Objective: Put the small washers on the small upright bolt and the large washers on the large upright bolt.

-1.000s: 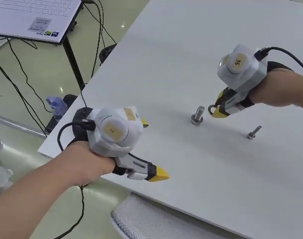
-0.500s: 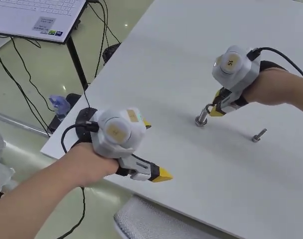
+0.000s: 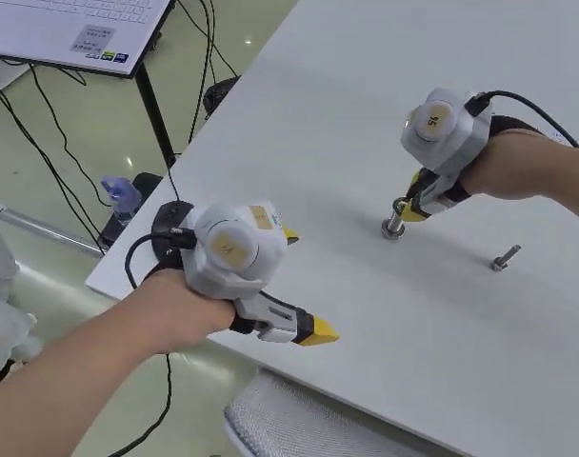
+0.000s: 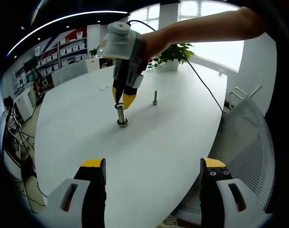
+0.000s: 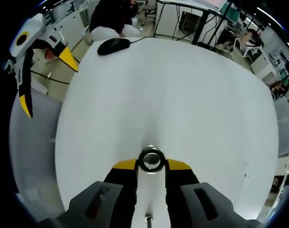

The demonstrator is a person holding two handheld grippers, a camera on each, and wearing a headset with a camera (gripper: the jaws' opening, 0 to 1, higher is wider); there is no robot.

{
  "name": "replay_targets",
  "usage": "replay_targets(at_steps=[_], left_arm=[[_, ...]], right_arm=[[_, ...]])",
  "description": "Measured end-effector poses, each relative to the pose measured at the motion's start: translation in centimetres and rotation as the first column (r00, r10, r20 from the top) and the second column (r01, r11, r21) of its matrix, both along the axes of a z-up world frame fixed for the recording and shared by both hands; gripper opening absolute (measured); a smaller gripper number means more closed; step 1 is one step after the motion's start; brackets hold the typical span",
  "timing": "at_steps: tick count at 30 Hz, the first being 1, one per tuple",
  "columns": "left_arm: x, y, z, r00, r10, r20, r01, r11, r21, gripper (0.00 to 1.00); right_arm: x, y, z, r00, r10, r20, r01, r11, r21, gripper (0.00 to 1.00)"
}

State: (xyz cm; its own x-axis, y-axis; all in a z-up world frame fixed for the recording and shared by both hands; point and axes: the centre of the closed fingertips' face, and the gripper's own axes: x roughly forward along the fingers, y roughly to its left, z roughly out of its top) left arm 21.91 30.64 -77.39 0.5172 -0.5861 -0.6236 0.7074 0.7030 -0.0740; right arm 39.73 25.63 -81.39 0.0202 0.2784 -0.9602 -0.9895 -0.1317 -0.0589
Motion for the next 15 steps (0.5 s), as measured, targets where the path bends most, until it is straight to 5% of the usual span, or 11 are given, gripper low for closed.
replay_targets(at_steps=[15], left_arm=[[-0.1, 0.27, -0.01, 1.0, 0.003, -0.01, -0.003, 1.0, 0.0, 0.79]], right_arm=[[-0.69, 0.07, -0.7, 1.0, 0.003, -0.001, -0.003, 1.0, -0.018, 0.22]])
